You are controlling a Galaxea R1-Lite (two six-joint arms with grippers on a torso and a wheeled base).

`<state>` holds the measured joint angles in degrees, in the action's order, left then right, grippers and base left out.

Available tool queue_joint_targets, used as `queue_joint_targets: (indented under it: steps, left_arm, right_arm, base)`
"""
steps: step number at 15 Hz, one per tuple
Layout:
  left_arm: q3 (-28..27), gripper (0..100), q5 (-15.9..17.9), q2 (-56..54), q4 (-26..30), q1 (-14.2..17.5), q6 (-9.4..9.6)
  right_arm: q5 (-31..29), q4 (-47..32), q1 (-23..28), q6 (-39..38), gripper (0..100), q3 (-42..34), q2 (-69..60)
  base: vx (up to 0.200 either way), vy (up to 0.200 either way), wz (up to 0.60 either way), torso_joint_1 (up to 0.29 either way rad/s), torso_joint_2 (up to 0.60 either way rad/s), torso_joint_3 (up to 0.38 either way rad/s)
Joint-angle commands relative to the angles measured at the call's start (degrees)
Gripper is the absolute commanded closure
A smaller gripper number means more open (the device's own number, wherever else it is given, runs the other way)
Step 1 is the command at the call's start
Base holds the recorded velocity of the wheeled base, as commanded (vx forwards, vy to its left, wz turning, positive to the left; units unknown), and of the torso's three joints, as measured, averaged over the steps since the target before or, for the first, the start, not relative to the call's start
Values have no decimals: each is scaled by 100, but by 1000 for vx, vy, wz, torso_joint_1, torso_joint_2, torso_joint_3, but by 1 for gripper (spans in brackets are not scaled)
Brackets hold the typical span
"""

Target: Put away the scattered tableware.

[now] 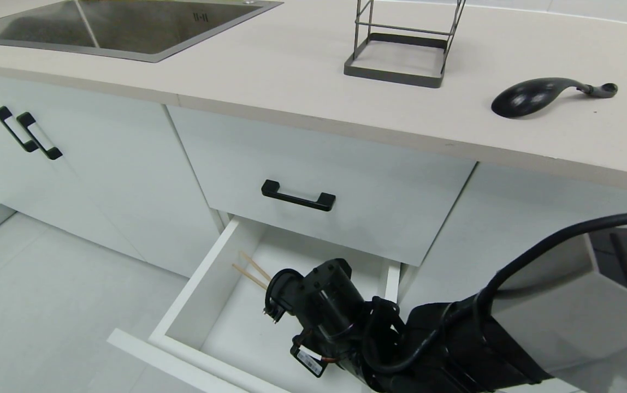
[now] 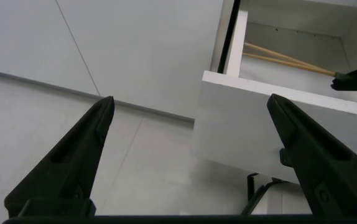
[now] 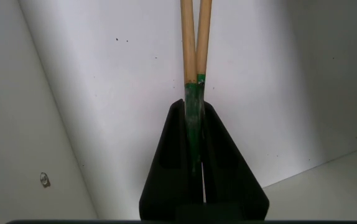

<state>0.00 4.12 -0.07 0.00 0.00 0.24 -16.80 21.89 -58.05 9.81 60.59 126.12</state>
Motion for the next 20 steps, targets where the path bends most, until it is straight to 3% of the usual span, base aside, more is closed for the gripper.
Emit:
queue_joint_targets:
  steps: [1,20]
  left_arm:
    - [0,0,1,7,0,0,2]
    - [0,0,1,7,0,0,2]
  right_arm:
    - [1,-1,-22,3,100,85,149]
    - [-201,219,-22,47,100,647,1002]
  base:
    - [0,0,0,0,0,0]
    - [0,0,0,0,0,0]
